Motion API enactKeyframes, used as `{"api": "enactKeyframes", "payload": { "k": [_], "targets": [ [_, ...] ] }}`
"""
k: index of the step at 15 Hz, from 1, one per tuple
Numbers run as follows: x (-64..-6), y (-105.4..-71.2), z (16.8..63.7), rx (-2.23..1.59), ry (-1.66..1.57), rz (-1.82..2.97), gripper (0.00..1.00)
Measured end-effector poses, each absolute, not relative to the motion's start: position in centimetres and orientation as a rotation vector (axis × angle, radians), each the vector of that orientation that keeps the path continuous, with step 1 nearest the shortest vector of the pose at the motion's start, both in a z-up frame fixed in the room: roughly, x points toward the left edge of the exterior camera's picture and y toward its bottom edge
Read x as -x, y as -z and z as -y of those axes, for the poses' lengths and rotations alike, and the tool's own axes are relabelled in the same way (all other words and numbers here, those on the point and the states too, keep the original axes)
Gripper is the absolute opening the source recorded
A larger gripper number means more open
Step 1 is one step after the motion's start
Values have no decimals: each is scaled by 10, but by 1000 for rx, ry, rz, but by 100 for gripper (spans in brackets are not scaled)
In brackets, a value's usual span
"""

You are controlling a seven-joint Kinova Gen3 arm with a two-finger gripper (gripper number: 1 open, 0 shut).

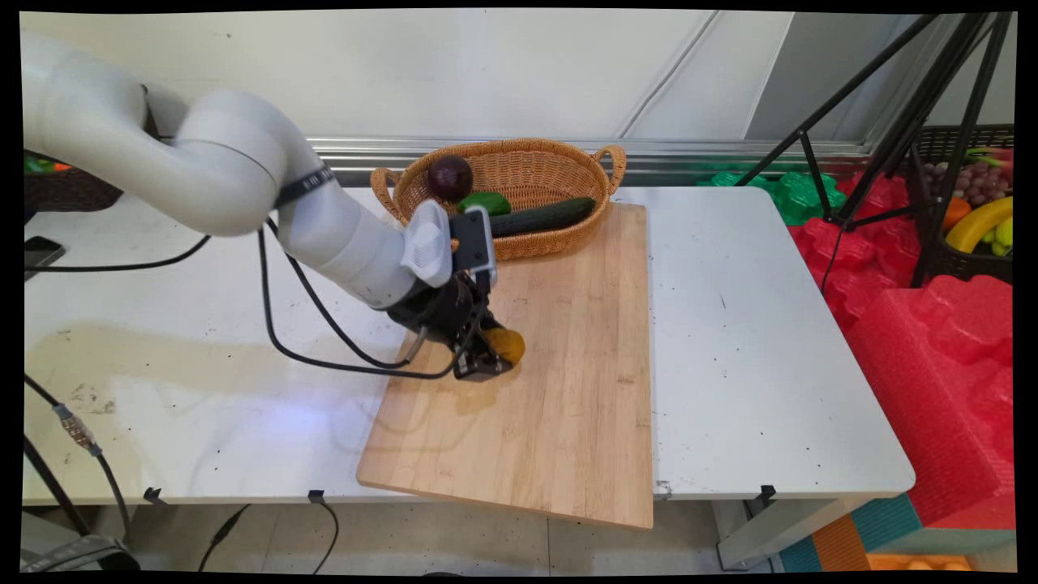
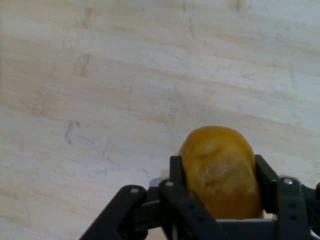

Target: Place the picked object in the vegetable basket

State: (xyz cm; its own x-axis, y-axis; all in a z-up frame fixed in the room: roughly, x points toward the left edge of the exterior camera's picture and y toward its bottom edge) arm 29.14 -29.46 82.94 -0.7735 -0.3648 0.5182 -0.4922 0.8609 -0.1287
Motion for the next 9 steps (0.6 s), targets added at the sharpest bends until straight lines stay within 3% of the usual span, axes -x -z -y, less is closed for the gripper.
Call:
{"api": "enactKeyframes", "payload": {
  "k": [9],
  "targets": [
    [-302, -950, 297, -637, -531, 2296, 0]
  ]
}}
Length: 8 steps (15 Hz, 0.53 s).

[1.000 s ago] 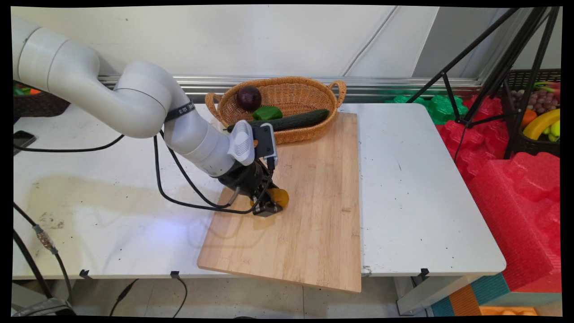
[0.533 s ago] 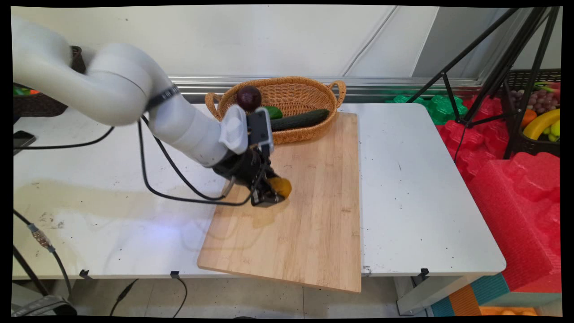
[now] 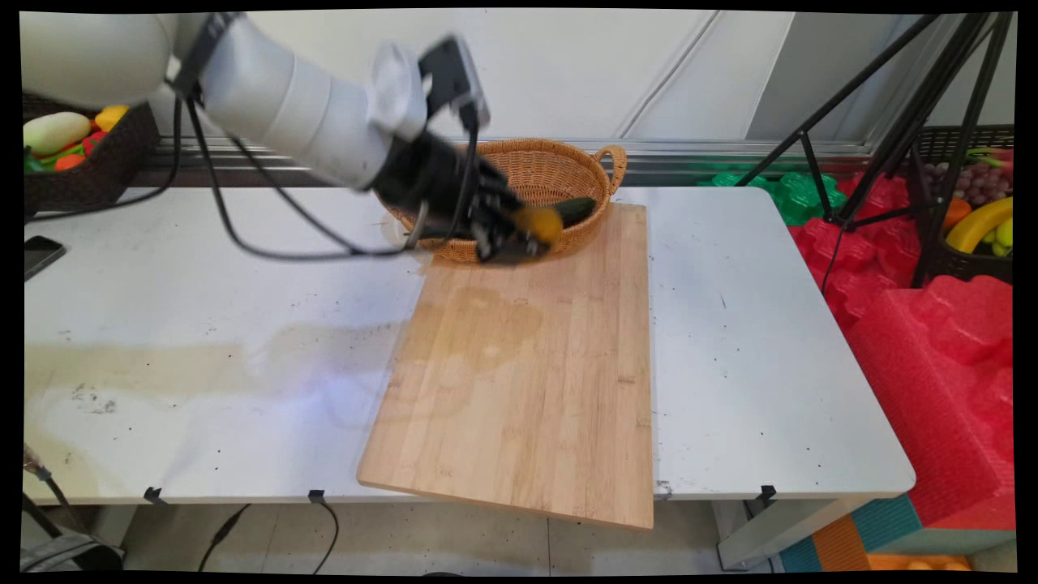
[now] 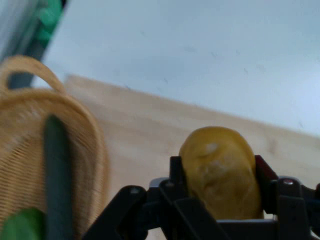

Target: Place the picked object in the vegetable basket

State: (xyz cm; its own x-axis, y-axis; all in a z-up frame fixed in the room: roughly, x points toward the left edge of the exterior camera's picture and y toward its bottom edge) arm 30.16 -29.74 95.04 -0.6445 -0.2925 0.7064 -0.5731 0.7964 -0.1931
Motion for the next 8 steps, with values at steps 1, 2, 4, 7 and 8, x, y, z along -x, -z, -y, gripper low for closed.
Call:
{"api": "enactKeyframes", "payload": {
  "k": [1, 2, 4, 7, 8],
  "targets": [
    [-302, -964, 306, -656, -563, 2262, 0],
    [-302, -972, 313, -674, -586, 2239, 0],
    [-304, -984, 334, -724, -633, 2199, 0],
    [-309, -988, 364, -810, -681, 2170, 0],
    [-311, -987, 375, -843, -695, 2163, 0]
  ]
}}
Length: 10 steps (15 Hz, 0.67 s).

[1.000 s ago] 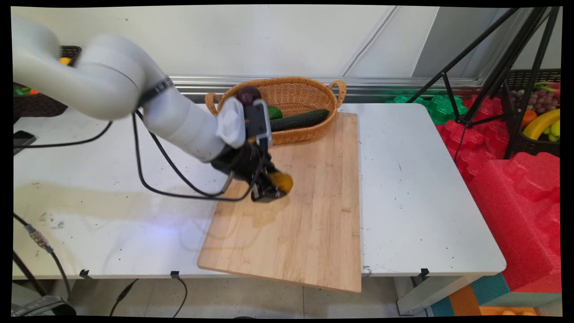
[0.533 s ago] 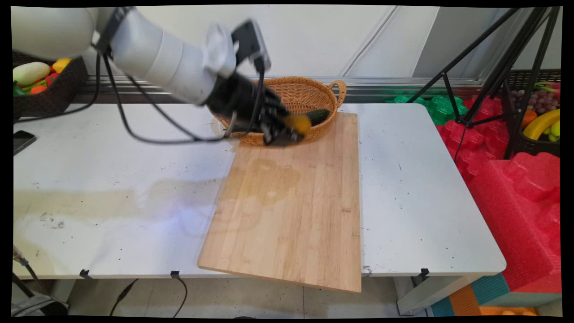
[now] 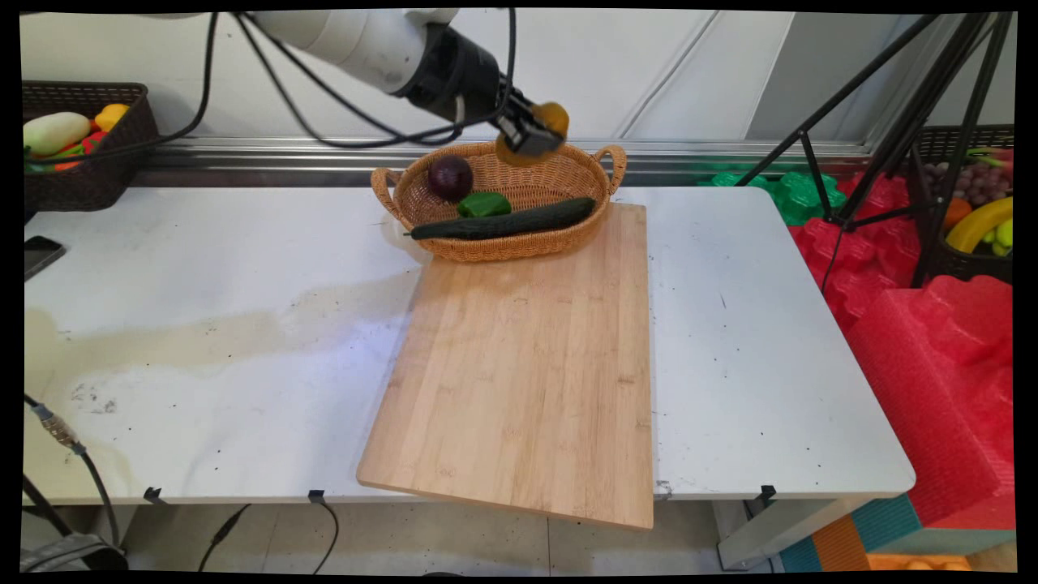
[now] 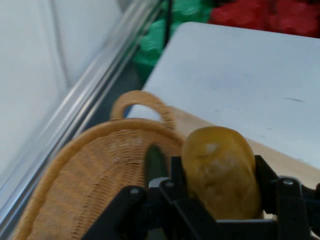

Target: Place the picked object in the vegetable basket

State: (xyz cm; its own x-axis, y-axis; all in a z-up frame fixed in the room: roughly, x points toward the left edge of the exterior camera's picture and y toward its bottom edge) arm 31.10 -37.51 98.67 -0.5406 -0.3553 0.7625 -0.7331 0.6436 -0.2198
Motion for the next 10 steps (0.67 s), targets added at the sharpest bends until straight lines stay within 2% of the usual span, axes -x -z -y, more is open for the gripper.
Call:
{"api": "enactKeyframes", "payload": {
  "k": [4, 10],
  "targets": [
    [-317, -973, 424, -975, -733, 2146, 0],
    [-321, -934, 495, -1109, -736, 2169, 0]
  ]
}}
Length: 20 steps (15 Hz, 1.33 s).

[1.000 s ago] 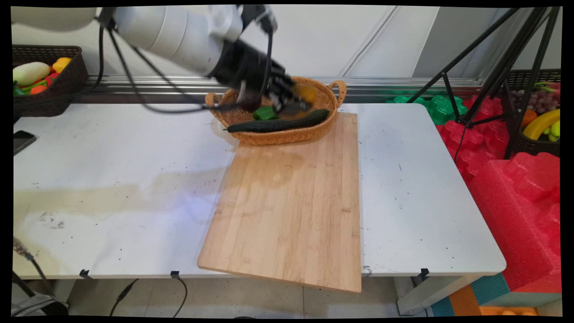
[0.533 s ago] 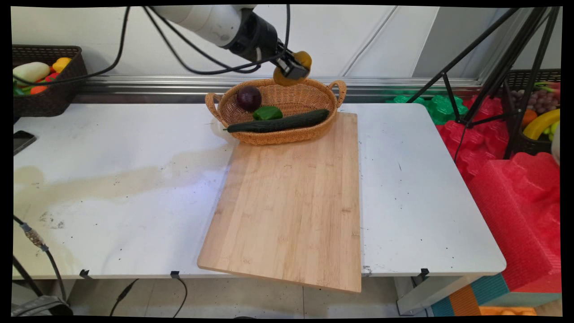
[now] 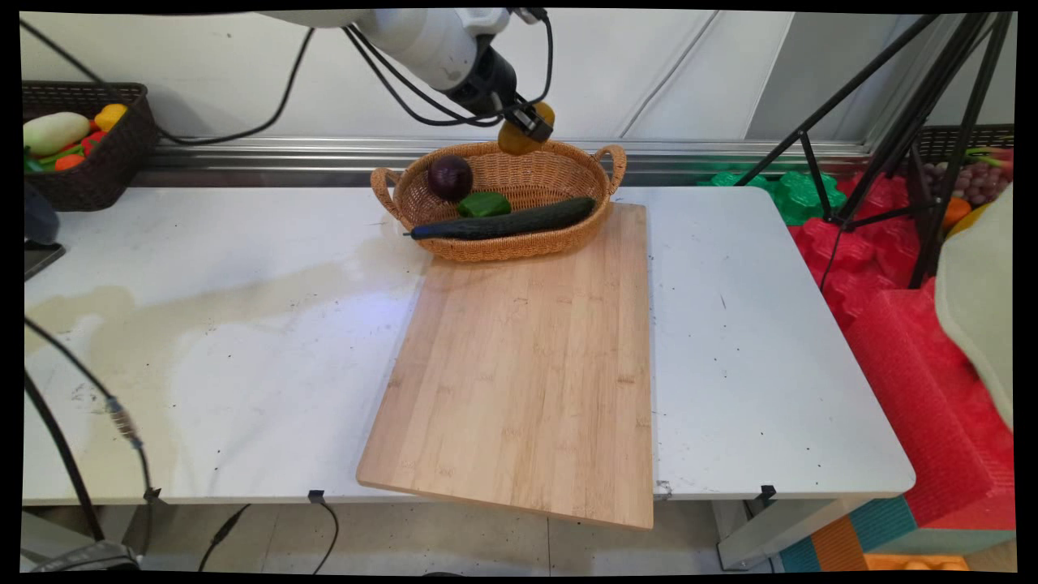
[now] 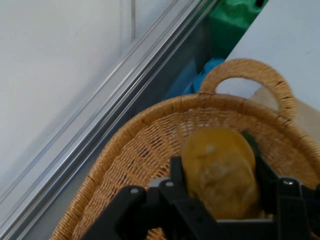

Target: Place the picked object in the vegetable basket

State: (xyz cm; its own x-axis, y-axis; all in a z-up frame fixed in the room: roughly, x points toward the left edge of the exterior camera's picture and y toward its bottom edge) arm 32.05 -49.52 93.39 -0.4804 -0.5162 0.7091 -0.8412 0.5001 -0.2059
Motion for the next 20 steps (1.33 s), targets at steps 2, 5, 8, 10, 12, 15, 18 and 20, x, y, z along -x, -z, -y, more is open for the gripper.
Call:
{"api": "enactKeyframes", "payload": {
  "k": [2, 5, 8, 10, 12, 15, 18, 20],
  "targets": [
    [-321, -917, 516, -1140, -727, 2185, 0],
    [-323, -896, 541, -1167, -712, 2207, 0],
    [-323, -876, 561, -1180, -694, 2231, 0],
    [-323, -862, 573, -1182, -677, 2248, 0],
    [-322, -850, 584, -1180, -664, 2263, 0],
    [-320, -836, 595, -1181, -647, 2277, 0],
    [-317, -826, 601, -1183, -627, 2289, 0],
    [-316, -823, 602, -1182, -620, 2292, 100]
  ]
}}
